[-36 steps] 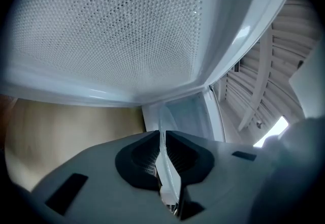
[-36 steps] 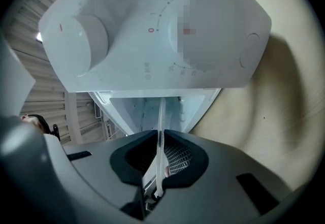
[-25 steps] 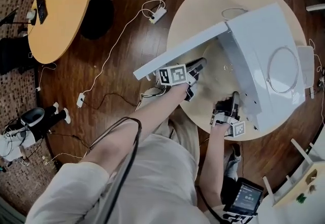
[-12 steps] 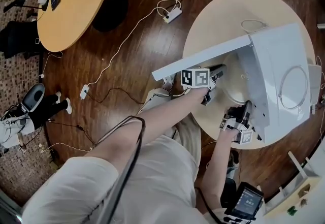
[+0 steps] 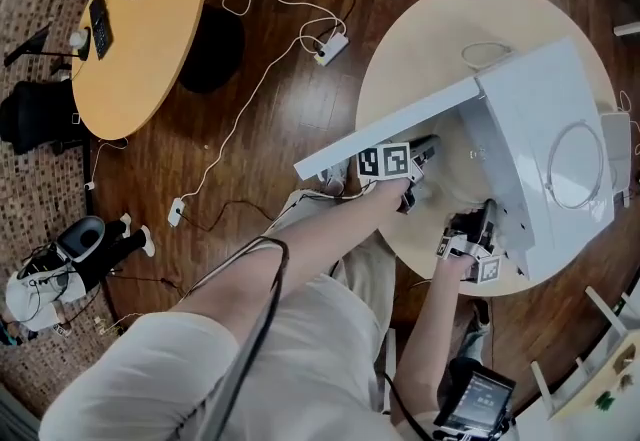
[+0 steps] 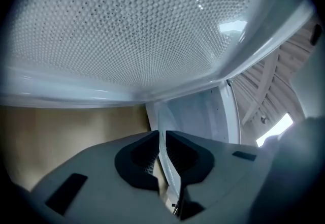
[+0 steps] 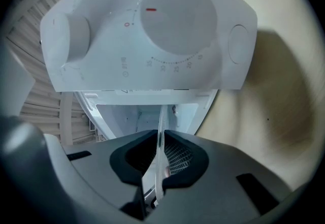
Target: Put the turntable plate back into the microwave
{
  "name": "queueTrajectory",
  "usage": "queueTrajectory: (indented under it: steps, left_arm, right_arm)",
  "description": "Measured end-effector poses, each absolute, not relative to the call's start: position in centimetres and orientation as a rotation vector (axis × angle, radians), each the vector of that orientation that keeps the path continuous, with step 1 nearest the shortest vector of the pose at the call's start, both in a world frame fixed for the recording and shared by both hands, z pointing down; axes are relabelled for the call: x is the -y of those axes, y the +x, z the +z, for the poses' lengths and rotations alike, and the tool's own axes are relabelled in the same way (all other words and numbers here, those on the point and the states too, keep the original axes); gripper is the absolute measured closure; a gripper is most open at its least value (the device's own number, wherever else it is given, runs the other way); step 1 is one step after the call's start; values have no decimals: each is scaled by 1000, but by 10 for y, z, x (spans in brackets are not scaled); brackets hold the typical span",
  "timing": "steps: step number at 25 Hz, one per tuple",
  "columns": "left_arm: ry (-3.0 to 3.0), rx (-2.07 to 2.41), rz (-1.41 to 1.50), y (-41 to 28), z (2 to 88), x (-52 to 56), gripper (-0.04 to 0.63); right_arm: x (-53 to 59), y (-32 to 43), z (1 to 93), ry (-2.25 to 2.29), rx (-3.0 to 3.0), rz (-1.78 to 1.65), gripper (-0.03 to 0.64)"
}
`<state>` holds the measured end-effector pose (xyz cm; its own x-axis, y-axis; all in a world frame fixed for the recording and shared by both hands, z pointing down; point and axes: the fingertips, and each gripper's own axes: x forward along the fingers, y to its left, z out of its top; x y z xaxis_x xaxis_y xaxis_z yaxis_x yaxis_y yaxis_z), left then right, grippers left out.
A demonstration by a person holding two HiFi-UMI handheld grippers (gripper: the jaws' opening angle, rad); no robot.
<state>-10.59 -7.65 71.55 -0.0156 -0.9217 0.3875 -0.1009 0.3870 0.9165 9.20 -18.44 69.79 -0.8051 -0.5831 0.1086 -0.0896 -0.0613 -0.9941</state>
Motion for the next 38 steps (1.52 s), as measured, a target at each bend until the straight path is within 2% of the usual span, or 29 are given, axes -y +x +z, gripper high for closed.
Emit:
queueTrajectory:
  steps: [30,38]
  left_arm:
    - [1109,1379,-826,-109,719,95,554]
    - [1176,1275,-881,-94,715,90,527]
  right_arm:
    - [174,108,721,-678,-1419,-1924,577]
    - [175,108,715,-646,-1424,-1925,575]
